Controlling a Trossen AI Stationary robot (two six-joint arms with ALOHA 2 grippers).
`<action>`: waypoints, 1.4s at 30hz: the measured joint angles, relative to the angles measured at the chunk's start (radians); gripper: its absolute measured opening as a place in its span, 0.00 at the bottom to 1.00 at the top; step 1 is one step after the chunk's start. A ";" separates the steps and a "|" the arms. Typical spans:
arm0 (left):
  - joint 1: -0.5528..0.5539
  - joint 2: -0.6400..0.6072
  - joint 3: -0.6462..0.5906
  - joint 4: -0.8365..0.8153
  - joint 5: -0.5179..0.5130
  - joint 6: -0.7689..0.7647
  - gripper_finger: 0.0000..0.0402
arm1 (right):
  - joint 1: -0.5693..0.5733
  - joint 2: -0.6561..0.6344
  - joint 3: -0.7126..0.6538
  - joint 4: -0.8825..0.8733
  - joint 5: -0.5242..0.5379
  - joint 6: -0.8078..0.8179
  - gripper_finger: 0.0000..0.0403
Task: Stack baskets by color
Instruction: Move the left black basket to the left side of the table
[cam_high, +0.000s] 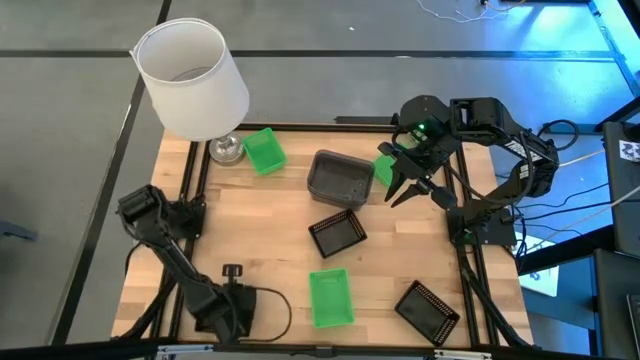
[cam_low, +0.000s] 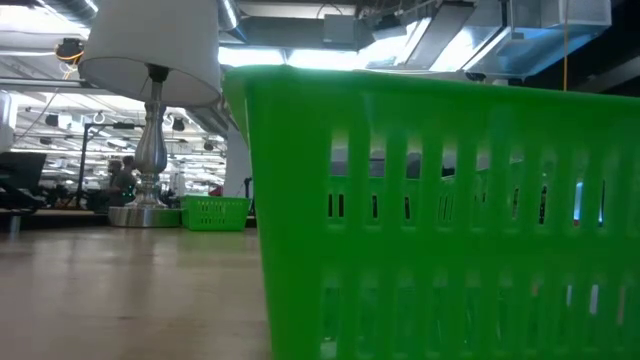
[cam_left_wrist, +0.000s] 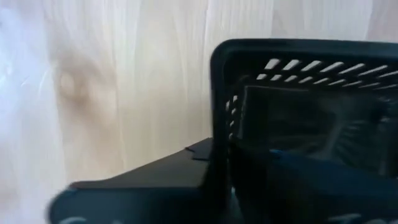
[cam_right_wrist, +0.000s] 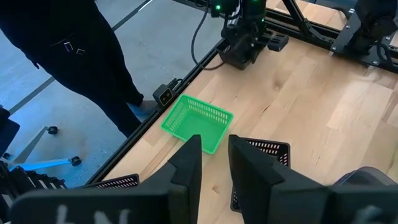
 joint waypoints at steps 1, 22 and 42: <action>0.016 0.000 0.000 0.001 0.004 0.000 0.04 | 0.000 0.000 0.000 0.000 0.000 0.000 0.20; 0.380 -0.273 -0.002 -0.188 -0.118 0.379 0.00 | 0.000 0.000 0.000 0.000 0.109 -0.003 0.20; 0.819 -0.213 0.000 -0.035 0.182 1.019 0.00 | 0.000 0.000 0.000 -0.015 0.175 -0.003 0.20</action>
